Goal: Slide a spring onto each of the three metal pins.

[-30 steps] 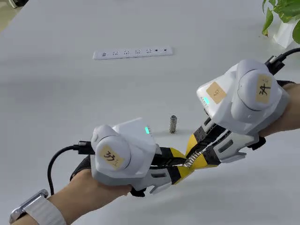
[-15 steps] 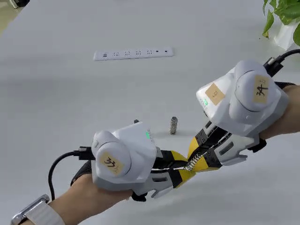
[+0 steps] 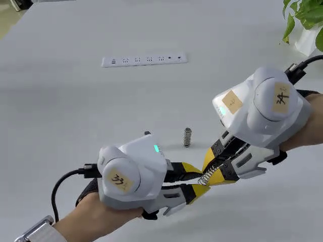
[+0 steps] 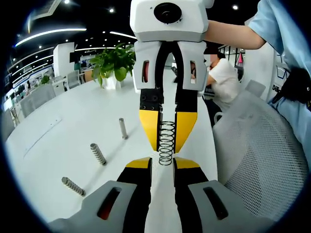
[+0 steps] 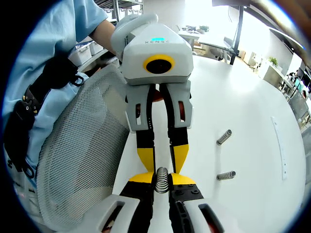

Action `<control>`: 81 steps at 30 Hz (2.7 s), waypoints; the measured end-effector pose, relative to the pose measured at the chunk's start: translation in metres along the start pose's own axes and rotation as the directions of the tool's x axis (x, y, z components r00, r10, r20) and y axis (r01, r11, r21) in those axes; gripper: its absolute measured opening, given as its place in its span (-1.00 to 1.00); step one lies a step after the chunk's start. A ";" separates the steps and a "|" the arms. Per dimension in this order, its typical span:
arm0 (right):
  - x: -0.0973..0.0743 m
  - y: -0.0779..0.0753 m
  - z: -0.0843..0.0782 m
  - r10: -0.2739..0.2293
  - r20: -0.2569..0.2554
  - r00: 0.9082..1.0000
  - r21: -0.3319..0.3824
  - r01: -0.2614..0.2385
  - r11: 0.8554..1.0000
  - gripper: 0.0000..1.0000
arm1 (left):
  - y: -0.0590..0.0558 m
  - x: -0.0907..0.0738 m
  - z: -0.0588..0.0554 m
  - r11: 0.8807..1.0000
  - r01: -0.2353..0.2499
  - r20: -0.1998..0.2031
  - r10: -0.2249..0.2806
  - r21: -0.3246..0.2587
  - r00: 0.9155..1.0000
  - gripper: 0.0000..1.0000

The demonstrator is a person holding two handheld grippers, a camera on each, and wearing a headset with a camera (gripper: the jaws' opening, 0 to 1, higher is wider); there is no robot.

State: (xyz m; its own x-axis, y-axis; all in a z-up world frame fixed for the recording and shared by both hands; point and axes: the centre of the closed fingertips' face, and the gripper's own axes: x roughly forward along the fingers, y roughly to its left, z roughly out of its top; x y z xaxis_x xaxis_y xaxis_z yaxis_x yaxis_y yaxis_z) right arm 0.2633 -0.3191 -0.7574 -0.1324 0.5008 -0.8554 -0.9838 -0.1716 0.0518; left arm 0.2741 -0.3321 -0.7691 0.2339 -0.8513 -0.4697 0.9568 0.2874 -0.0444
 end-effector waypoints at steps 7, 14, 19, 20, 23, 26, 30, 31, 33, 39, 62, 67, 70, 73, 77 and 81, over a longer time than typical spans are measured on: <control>0.000 0.001 -0.003 0.001 -0.005 1.000 0.005 -0.001 1.000 -0.85 | 0.014 -0.005 -0.006 0.995 -0.070 0.010 0.071 -0.066 0.997 -0.33; 0.000 0.003 -0.006 0.007 -0.011 1.000 0.008 -0.007 1.000 -0.85 | 0.026 -0.013 -0.013 0.982 -0.137 0.021 0.141 -0.129 0.990 0.03; 0.000 0.003 -0.008 0.007 -0.017 1.000 0.011 -0.007 1.000 -0.85 | 0.034 -0.019 -0.018 0.965 -0.199 0.038 0.209 -0.170 0.977 0.31; 0.000 0.004 -0.008 0.008 -0.018 1.000 0.013 -0.008 1.000 -0.85 | 0.034 -0.020 -0.019 0.964 -0.204 0.039 0.214 -0.173 0.976 0.35; 0.000 0.003 -0.010 0.007 -0.022 1.000 0.015 -0.007 1.000 -0.85 | 0.041 -0.024 -0.023 0.950 -0.255 0.025 0.263 -0.183 0.964 0.54; -0.001 0.004 -0.012 0.007 -0.024 1.000 0.020 -0.007 1.000 -0.85 | 0.048 -0.029 -0.031 0.935 -0.291 0.003 0.298 -0.204 0.954 0.71; -0.002 0.003 -0.015 0.005 -0.028 1.000 0.025 -0.004 1.000 -0.85 | 0.058 -0.037 -0.038 0.905 -0.343 -0.014 0.351 -0.251 0.936 0.92; -0.002 0.002 -0.016 0.005 -0.029 1.000 0.026 -0.004 1.000 -0.85 | 0.059 -0.038 -0.039 0.902 -0.352 -0.019 0.359 -0.251 0.933 0.98; -0.003 0.001 -0.018 0.003 -0.032 0.999 0.028 -0.003 1.000 -0.85 | 0.062 -0.041 -0.045 0.896 -0.365 -0.044 0.366 -0.255 0.930 0.98; -0.006 -0.003 -0.026 0.002 -0.045 0.999 0.032 0.000 0.999 -0.85 | 0.066 -0.047 -0.052 0.888 -0.376 -0.066 0.372 -0.267 0.926 0.98; -0.041 -0.058 -0.054 -0.064 -0.147 0.987 0.003 0.065 0.998 -0.85 | 0.061 -0.063 -0.067 0.858 -0.409 -0.091 0.402 -0.311 0.911 0.98; -0.053 -0.073 -0.061 -0.087 -0.192 0.978 -0.021 0.084 0.996 -0.85 | 0.060 -0.067 -0.069 0.852 -0.416 -0.096 0.407 -0.319 0.908 0.98; -0.058 -0.082 -0.065 -0.096 -0.213 0.972 -0.033 0.092 0.995 -0.85 | 0.058 -0.069 -0.067 0.853 -0.417 -0.088 0.411 -0.315 0.907 0.98; -0.062 -0.089 -0.070 -0.103 -0.235 0.967 -0.039 0.096 0.995 -0.85 | 0.057 -0.070 -0.069 0.849 -0.420 -0.088 0.414 -0.321 0.906 0.98; -0.063 -0.095 -0.082 -0.106 -0.287 0.952 -0.059 0.093 0.994 -0.85 | 0.057 -0.071 -0.070 0.845 -0.425 -0.089 0.420 -0.324 0.903 0.98; -0.062 -0.099 -0.086 -0.102 -0.303 0.947 -0.060 0.087 0.994 -0.85 | 0.058 -0.073 -0.070 0.843 -0.429 -0.086 0.425 -0.325 0.901 0.98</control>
State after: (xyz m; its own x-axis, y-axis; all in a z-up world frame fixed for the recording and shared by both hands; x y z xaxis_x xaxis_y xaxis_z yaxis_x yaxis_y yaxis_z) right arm 0.3794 -0.4064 -0.7538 0.0112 0.2347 -0.9720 -0.9825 -0.1782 -0.0543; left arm 0.2999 -0.2222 -0.7993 0.6030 -0.6071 -0.5176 0.6498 0.7501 -0.1228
